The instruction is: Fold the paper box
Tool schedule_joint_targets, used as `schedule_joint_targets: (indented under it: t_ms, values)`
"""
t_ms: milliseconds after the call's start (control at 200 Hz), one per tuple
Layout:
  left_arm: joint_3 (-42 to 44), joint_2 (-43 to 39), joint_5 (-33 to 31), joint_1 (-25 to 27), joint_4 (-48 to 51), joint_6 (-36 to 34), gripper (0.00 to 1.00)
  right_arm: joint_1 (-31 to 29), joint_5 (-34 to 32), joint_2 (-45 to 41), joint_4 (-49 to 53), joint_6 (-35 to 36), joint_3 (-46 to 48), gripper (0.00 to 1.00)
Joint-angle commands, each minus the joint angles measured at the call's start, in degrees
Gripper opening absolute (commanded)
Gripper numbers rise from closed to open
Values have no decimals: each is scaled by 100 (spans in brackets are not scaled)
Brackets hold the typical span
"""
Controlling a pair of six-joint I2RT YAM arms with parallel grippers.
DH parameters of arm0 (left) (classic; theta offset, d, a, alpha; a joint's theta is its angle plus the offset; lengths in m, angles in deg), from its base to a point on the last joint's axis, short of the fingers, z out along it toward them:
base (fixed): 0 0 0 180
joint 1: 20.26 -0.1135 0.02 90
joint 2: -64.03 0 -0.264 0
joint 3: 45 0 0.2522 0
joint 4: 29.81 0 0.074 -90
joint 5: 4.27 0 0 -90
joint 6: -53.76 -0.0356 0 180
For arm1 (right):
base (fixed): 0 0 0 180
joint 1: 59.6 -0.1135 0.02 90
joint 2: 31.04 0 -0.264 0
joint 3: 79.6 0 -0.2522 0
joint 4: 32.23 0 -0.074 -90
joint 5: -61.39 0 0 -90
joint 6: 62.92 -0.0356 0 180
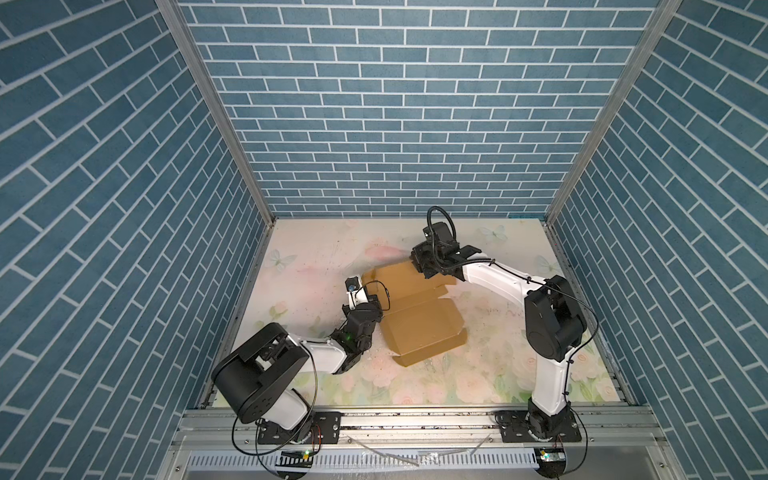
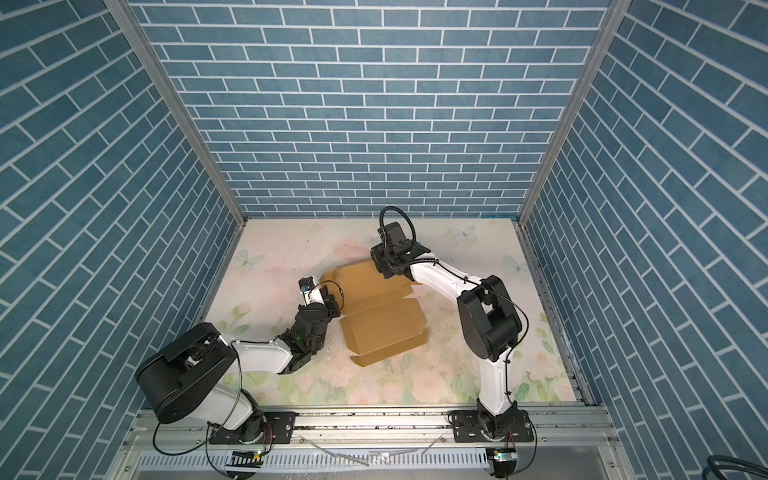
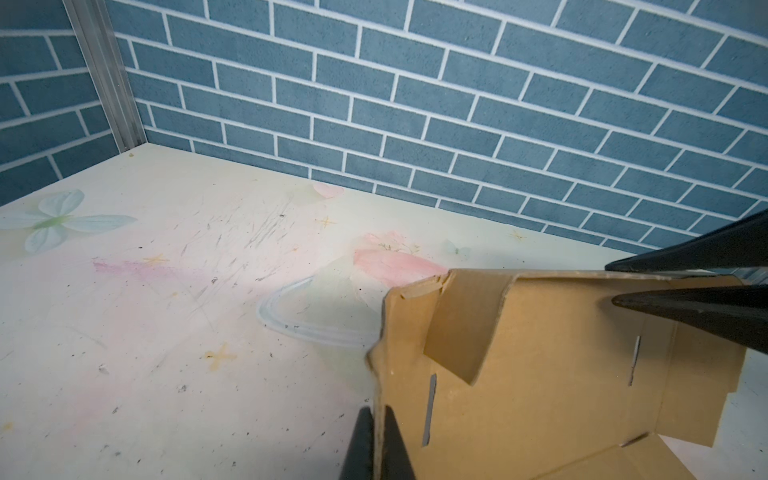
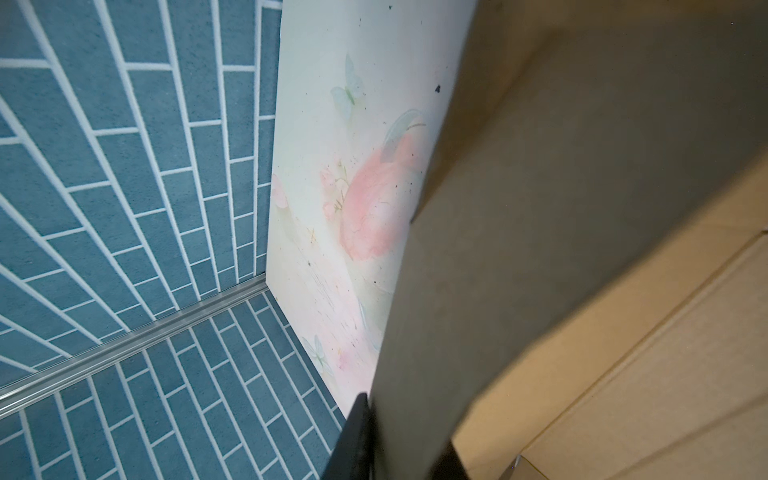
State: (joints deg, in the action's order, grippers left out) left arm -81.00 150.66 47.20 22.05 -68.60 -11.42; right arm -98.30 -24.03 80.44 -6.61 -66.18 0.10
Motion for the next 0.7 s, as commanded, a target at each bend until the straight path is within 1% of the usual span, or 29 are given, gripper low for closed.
schedule_joint_targets:
  t_ms: [0, 250, 390, 510, 600, 695]
  values:
    - [-44, -42, 12, 46, -220, -12, 0, -62, -65, -100, 82, -290, 230, 20]
    - [49, -114, 40, 51, -161, 2, 0, -50, -119, -99, -302, -360, 377, 12]
    - [51, -212, 9, 51, 16, -4, 0, -38, -109, -101, -764, -353, 489, 12]
    - [84, -291, 12, 51, 142, -43, 7, -33, -19, -35, -1228, -377, 591, 9]
    - [119, -390, -5, 51, 279, -25, 16, -30, 7, -2, -1570, -417, 692, 9]
    - [191, -535, -6, 50, 378, 1, 22, -24, 8, 53, -1985, -474, 800, 9]
